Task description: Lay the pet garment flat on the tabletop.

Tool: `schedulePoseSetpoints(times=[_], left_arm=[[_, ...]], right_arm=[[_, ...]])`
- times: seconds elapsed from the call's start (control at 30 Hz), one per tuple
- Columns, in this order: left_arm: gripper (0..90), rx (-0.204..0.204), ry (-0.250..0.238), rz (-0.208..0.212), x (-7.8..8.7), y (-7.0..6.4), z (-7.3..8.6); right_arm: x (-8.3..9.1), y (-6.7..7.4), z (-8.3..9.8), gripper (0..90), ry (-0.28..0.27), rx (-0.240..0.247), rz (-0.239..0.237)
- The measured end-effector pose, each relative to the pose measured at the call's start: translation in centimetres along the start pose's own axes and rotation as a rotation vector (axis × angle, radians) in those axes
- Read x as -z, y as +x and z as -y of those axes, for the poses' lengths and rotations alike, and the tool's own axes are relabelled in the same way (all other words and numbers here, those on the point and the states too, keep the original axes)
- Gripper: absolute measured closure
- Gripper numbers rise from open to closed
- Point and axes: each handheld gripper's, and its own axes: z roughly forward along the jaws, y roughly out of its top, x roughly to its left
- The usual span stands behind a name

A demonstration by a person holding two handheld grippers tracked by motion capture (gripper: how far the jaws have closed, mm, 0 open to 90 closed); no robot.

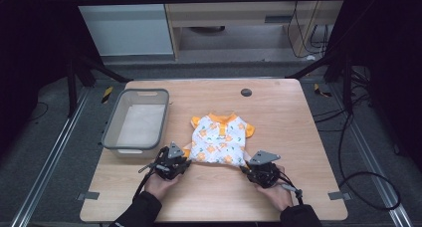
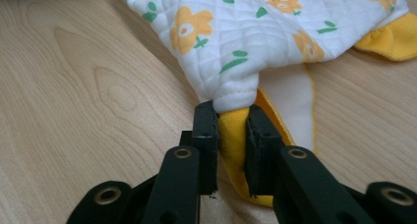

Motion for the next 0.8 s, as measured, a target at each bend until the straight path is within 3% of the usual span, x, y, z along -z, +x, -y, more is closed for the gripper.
schedulePoseSetpoints(times=[0.27,0.43,0.57,0.67,0.73,0.8], left_arm=[[84.8,0.013,-0.082,0.067,3.1,-0.5,-0.6],[85.4,0.015,-0.136,0.118,6.1,-1.2,-0.6],[85.4,0.016,-0.176,0.139,8.4,-1.6,-1.2],[85.2,0.032,-0.183,0.131,8.6,-1.6,-1.9],[85.1,0.037,-0.170,0.109,7.9,-1.4,-2.4],[85.0,0.053,-0.146,0.087,6.7,-1.0,-2.9]], right_arm=[[2.3,0.2,-0.9,80.1,-0.079,0.004,-0.021],[4.4,0.7,-1.1,80.1,-0.118,-0.008,-0.063],[6.3,0.7,-1.3,79.7,-0.152,-0.051,-0.119],[6.8,0.2,-2.0,79.2,-0.169,-0.102,-0.145],[6.5,-0.5,-2.4,78.8,-0.160,-0.153,-0.150],[5.5,-1.3,-2.9,78.3,-0.137,-0.173,-0.134]])
